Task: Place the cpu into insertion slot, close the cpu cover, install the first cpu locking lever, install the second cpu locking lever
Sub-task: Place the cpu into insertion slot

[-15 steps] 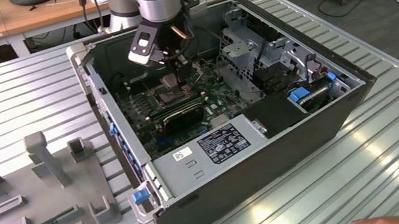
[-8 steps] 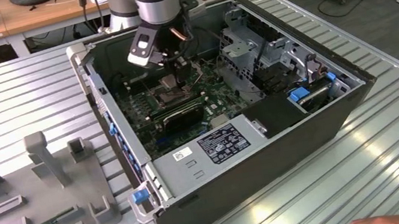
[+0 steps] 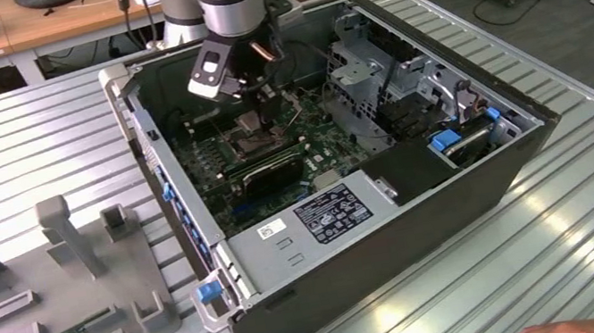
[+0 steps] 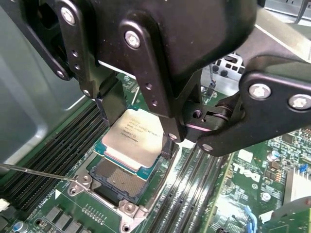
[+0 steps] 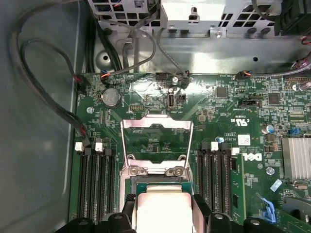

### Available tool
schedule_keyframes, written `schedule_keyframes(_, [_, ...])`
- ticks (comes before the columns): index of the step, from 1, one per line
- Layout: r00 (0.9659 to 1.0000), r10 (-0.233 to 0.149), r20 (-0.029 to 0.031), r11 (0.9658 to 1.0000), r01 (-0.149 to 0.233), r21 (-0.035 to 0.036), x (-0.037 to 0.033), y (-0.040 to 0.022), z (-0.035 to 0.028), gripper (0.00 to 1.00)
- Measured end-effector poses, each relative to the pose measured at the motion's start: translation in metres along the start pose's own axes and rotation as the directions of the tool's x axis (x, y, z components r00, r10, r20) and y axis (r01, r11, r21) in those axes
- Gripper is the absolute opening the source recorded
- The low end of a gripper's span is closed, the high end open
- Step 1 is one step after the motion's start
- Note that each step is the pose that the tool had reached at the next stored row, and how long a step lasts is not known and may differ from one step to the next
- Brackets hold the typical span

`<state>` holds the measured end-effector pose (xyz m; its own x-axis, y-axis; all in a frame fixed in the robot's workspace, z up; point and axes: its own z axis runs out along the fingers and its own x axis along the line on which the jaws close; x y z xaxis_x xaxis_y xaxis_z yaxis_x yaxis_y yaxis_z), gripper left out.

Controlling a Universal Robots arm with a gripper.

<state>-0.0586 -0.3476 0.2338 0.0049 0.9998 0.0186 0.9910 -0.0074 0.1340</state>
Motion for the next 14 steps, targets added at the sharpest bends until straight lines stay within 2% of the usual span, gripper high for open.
schedule_keyframes(6, [1.0000, 0.000, -0.0005, 1.0000, 0.000, 0.0000, 0.0027, -0.0019, 0.0049, 0.54])
schedule_keyframes(14, [1.0000, 0.000, -0.0006, 1.0000, 0.000, 0.0001, 0.0028, -0.0037, 0.0161, 0.54])
